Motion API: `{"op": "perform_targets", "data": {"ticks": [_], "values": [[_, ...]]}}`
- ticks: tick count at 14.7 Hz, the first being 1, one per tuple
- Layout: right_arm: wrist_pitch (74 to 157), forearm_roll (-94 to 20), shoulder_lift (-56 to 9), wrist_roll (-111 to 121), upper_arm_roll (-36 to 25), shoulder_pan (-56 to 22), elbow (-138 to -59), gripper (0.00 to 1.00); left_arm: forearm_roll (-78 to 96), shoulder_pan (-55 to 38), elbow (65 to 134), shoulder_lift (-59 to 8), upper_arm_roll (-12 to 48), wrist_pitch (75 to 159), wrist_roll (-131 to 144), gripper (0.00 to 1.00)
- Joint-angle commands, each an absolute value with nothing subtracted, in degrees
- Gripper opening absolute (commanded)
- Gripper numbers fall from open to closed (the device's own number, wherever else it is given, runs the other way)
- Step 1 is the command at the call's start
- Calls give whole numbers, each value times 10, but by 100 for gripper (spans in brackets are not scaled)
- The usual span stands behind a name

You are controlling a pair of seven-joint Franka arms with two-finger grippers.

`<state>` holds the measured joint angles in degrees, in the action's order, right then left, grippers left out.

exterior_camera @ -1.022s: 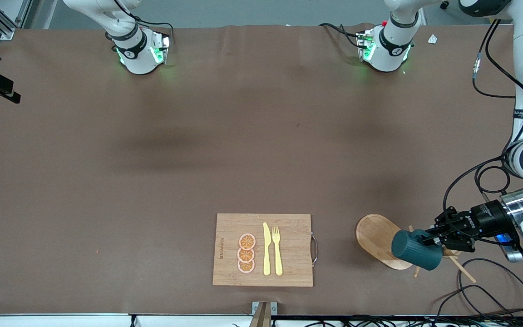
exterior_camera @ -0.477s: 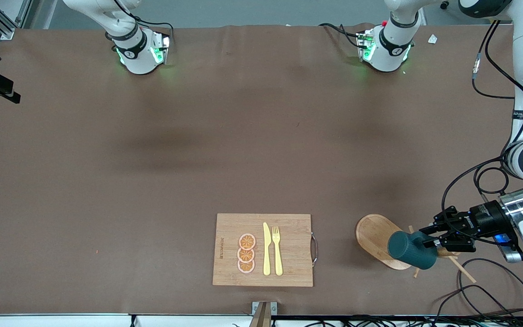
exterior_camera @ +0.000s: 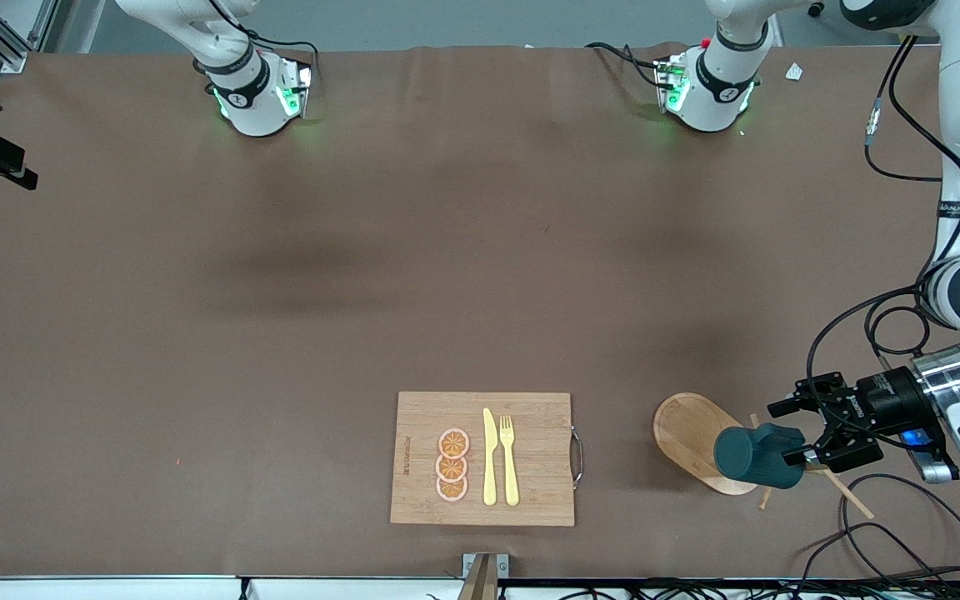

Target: Pass cup and hang on rack

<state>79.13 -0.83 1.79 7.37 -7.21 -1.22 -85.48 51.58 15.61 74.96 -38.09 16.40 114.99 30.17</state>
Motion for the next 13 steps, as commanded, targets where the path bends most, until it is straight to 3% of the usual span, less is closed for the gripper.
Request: {"op": "perform_targets", "data": {"ticks": [1,13], "values": [[795,-4,33,79,-70,-11,-872,100,505,151,756,-355,163,1133,303,99],[795,-4,33,79,-69,-11,-872,100,130,68,754,-291,177,1099,302,100]]}}
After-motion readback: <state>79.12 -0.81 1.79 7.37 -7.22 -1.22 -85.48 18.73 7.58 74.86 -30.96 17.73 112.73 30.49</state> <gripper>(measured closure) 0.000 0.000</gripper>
